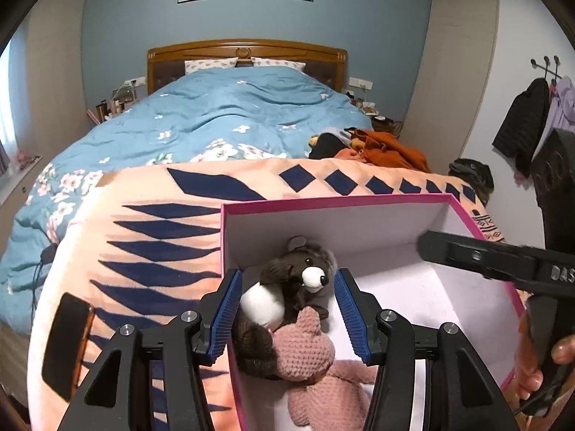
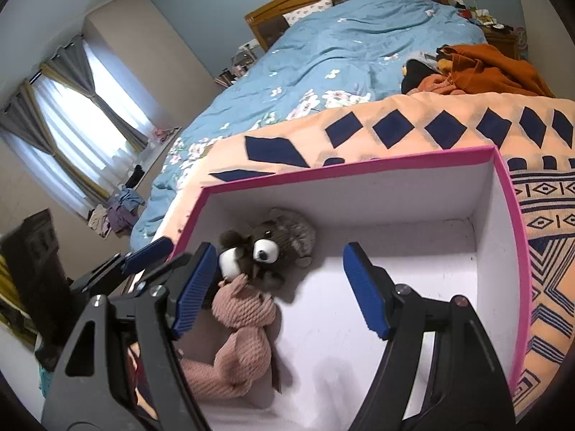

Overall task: Organize objects
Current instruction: 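Carry the plush dog into the pink box and open the left tool, then move the left tool to the green frog plush and grasp it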

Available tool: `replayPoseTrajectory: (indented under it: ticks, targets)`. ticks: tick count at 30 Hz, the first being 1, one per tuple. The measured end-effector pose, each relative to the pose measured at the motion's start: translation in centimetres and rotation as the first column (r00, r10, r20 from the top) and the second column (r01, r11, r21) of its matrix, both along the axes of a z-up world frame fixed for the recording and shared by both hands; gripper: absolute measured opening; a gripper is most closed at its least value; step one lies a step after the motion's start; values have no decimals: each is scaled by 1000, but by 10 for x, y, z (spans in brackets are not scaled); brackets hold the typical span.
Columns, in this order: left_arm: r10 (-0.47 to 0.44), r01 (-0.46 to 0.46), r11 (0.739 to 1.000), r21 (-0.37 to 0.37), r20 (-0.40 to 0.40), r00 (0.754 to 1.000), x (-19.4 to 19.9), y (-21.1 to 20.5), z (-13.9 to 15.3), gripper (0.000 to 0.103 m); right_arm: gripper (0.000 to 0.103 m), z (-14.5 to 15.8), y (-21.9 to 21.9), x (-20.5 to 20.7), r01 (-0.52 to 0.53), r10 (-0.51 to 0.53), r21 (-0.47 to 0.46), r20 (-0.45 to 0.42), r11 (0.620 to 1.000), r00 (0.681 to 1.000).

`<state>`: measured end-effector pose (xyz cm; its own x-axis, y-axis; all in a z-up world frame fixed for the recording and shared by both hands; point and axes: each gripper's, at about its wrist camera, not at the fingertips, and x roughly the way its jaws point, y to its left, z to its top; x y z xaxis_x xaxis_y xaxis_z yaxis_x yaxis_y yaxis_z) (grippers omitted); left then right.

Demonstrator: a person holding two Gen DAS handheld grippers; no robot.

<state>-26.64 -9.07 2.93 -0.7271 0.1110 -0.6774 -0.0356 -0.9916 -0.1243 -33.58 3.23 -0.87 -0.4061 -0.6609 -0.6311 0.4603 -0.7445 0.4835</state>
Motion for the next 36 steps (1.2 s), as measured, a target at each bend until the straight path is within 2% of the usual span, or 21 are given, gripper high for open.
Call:
replayPoseTrajectory:
  ticks: [6,8,15,20,22,25,29,36]
  targets:
    - [-40,41,999,11,-71,997,36,-2,10,56,74,5,11,30,-44,43,-27,-50,999,998]
    - [-61,63,998,8,-105,993,52,3,16,63,74,7,15,43,-56,54,-28,-71,998,996]
    - [-122,117,992,-37,-209,970,116,15,32,66,74,23,29,92,-119,109,-51,-166,992,980]
    - [-153,145,988,-51,-243,958,150,19,36,70,75,31,38,132,-173,156,-53,-231,984,960]
    - [-163,146,986,-84,-256,953,162,25,35,70,76,30,41,148,-189,172,-41,-259,981,950]
    - [-194,166,978,-127,-251,949,176,33,30,70,76,21,47,168,-196,185,-14,-279,980,942]
    - [-229,198,969,-151,-223,948,192,42,15,70,76,3,52,186,-207,202,6,-257,978,945]
    - [-227,215,972,-94,-143,963,207,46,-20,70,76,-40,52,215,-195,202,58,-196,979,960]
